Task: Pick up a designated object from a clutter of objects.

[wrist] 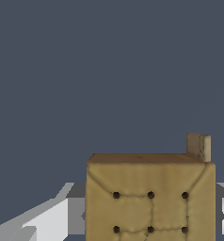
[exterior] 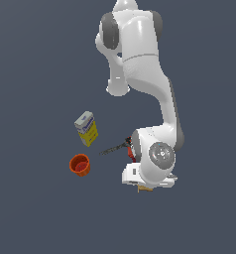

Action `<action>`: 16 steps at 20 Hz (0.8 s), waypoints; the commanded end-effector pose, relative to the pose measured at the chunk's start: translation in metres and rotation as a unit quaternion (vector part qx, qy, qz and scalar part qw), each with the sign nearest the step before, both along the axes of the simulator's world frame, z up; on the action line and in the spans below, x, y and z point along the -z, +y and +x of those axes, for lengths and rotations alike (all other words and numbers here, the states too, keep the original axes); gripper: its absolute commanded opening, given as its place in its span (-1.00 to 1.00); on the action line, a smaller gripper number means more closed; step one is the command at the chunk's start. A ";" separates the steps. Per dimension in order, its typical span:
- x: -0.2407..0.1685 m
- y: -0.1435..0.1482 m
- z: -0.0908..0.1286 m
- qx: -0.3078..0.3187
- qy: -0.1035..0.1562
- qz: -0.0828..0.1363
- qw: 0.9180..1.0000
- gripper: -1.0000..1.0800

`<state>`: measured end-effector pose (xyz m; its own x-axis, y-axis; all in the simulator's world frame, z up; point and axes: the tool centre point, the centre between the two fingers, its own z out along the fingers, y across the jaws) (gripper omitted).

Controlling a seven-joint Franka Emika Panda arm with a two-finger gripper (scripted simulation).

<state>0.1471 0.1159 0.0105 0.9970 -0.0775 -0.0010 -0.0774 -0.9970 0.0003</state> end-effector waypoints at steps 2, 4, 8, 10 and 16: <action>0.000 0.000 0.000 0.000 0.000 0.000 1.000 -1.00; 0.000 0.000 0.000 0.000 0.000 0.000 1.000 -1.00; 0.000 0.000 0.000 0.000 0.000 0.000 1.000 -1.00; -0.002 -0.001 0.000 0.000 0.000 0.000 1.000 -1.00; -0.017 -0.005 -0.005 0.000 0.000 0.000 1.000 -1.00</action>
